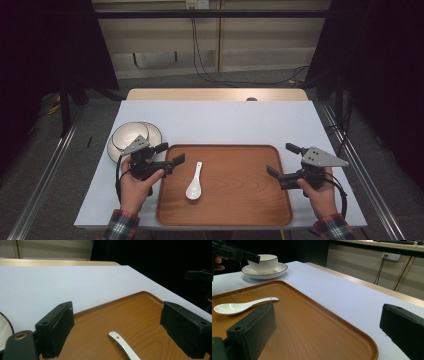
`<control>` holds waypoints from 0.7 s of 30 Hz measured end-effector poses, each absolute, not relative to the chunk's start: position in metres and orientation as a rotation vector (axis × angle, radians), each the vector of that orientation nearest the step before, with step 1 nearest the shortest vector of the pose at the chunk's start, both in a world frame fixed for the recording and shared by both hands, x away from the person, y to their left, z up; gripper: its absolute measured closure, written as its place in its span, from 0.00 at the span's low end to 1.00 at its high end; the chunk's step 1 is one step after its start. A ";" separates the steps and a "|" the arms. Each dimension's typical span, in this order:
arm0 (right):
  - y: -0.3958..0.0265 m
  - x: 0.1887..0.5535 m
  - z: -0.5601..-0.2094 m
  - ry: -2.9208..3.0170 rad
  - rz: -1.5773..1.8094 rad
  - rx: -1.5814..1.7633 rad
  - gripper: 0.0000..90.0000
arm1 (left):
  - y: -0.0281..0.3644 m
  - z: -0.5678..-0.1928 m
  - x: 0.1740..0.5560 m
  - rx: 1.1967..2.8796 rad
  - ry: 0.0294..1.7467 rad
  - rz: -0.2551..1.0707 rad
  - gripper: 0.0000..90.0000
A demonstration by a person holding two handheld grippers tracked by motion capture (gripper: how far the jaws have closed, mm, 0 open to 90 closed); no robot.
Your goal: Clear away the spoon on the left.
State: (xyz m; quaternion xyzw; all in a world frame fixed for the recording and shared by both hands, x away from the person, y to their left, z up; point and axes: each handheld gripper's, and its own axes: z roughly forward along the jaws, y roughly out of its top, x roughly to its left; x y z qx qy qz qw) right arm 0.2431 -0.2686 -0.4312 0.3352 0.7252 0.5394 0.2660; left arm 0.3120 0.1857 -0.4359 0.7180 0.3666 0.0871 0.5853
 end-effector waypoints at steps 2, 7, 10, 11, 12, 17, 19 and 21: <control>-0.268 0.243 -0.432 1.957 1.465 0.909 0.00 | 0.188 -0.435 0.312 1.682 0.834 0.216 0.08; -0.268 0.243 -0.432 1.957 1.464 0.908 0.00 | 0.194 -0.434 0.312 1.672 0.829 0.208 0.07; -0.269 0.243 -0.432 1.958 1.461 0.906 0.00 | 0.197 -0.434 0.312 1.677 0.831 0.219 0.07; -0.269 0.243 -0.432 1.958 1.463 0.908 0.00 | 0.199 -0.433 0.312 1.676 0.826 0.229 0.07; -0.269 0.243 -0.432 1.958 1.463 0.908 0.00 | 0.200 -0.433 0.312 1.682 0.820 0.232 0.07; -0.269 0.243 -0.432 1.964 1.456 0.905 0.00 | 0.205 -0.431 0.312 1.673 0.816 0.239 0.07; -0.268 0.243 -0.433 1.964 1.450 0.909 0.00 | 0.206 -0.431 0.312 1.665 0.817 0.232 0.07; -0.268 0.243 -0.433 1.965 1.448 0.904 0.00 | 0.206 -0.431 0.312 1.666 0.814 0.233 0.07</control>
